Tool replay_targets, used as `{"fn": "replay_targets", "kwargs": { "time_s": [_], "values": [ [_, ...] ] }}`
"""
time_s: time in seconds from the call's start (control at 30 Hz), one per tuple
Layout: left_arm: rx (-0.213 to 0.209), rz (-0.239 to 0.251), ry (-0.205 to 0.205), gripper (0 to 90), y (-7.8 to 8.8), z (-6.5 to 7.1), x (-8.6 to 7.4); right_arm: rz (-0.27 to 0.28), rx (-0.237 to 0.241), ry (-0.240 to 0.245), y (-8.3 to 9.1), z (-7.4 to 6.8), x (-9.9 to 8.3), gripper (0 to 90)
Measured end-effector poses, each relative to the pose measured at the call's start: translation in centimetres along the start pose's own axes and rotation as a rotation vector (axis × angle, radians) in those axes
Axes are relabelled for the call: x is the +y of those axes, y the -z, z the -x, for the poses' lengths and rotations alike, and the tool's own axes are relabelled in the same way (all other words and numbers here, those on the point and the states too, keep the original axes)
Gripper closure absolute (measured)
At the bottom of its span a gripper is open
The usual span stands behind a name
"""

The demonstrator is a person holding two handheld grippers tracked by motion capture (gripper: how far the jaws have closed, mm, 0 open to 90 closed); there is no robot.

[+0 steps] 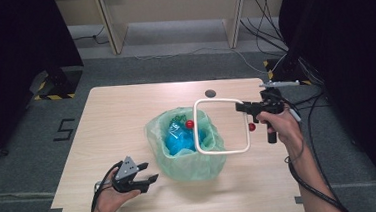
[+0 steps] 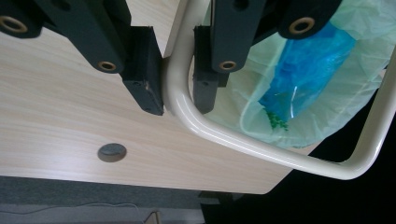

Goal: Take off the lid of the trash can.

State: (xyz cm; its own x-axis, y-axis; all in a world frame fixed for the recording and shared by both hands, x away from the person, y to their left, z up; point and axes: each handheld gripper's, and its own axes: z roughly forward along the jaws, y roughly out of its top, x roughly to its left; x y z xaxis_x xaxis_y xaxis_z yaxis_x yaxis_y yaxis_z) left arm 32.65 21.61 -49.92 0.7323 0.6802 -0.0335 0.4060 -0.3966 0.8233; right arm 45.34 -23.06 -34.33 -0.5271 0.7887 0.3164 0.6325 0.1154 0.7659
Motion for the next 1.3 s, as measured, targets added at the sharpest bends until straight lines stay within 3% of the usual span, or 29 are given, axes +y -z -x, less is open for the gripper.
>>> {"fn": "replay_targets", "kwargs": {
  "time_s": [0.43, 0.7, 0.93, 1.3],
  "values": [
    [0.051, -0.107, 0.034, 31.6, -0.1, -1.1, -2.1, 0.016, -0.073, -0.066, 3.3, 4.1, -1.8, 74.5],
    [0.065, -0.095, 0.053, 29.9, 0.1, -2.0, -2.8, 0.012, -0.134, -0.106, 4.7, 6.6, -3.1, 74.5],
    [0.076, -0.097, 0.046, 28.2, 0.1, -2.0, -2.8, -0.009, -0.172, -0.141, 4.9, 8.7, -4.8, 74.5],
    [0.075, -0.097, 0.046, 27.9, 0.1, -2.0, -2.8, -0.068, -0.214, -0.194, 3.2, 11.1, -8.1, 74.5]
  ]
}}
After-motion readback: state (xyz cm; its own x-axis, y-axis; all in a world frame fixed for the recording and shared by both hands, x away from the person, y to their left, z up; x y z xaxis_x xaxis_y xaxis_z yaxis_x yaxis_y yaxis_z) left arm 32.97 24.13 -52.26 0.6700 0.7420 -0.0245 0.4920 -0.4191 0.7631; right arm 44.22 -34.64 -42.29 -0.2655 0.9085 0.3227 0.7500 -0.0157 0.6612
